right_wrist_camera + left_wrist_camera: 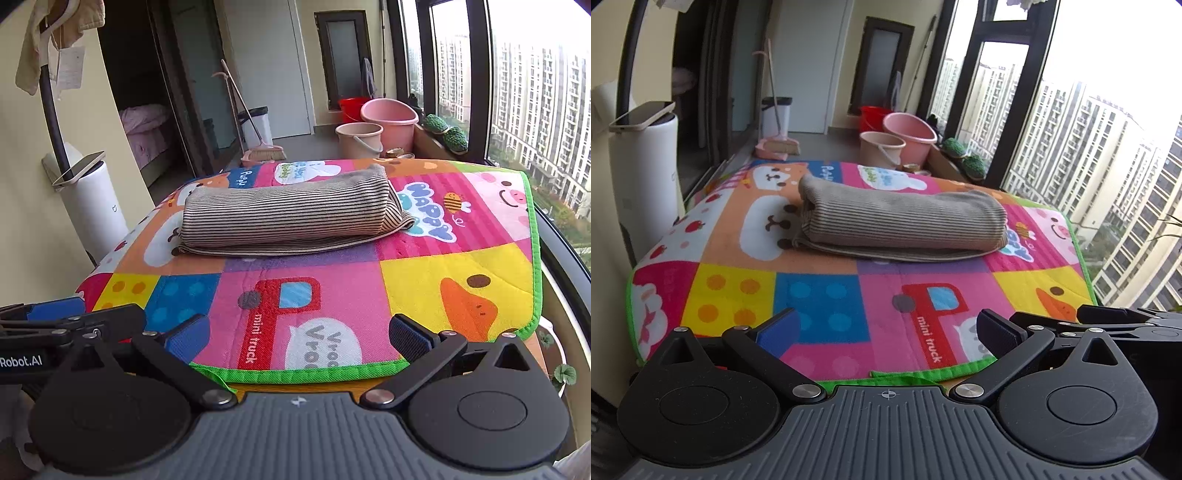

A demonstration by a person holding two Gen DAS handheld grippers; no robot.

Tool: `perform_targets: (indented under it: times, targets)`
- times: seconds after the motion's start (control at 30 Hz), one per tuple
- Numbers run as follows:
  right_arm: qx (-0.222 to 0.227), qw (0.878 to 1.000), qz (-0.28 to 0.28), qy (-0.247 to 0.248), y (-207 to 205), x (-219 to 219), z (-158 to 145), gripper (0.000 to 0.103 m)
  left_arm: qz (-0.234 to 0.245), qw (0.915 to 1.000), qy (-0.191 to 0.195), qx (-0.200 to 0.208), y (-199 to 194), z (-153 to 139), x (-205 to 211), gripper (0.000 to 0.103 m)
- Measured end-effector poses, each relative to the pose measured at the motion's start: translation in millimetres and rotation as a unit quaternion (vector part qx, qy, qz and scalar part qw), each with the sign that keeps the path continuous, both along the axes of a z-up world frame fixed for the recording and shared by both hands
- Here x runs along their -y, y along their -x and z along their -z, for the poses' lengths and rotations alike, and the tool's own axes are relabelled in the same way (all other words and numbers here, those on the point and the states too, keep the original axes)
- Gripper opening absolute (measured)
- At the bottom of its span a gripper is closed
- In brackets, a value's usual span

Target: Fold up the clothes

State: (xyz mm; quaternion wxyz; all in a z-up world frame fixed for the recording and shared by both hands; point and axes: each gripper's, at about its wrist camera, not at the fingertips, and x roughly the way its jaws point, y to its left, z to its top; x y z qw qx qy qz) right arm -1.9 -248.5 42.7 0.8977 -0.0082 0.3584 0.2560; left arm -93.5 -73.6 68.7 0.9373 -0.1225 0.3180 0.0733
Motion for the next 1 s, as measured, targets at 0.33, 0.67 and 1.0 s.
perform_targets:
  times: [0.33,0.67,1.0]
  targets:
    - [-0.002,1.0,0.0,0.003,-1.6,-2.3,-0.5,0.103,0.005,1.0,0.0,0.001,-1.3,-1.0,0.6,0.103]
    - [-0.002,1.0,0.002,0.003,-3.5,-2.4,-2.0,0.103,0.008,0.9999,-0.008,0.001,-4.2,-4.1,2.1,0.103]
    - [-0.002,1.0,-0.003,0.006,-5.1,-4.9,-2.0,0.103,0.007,0.9999,-0.014,0.006,-4.2,-7.7,1.5,0.103]
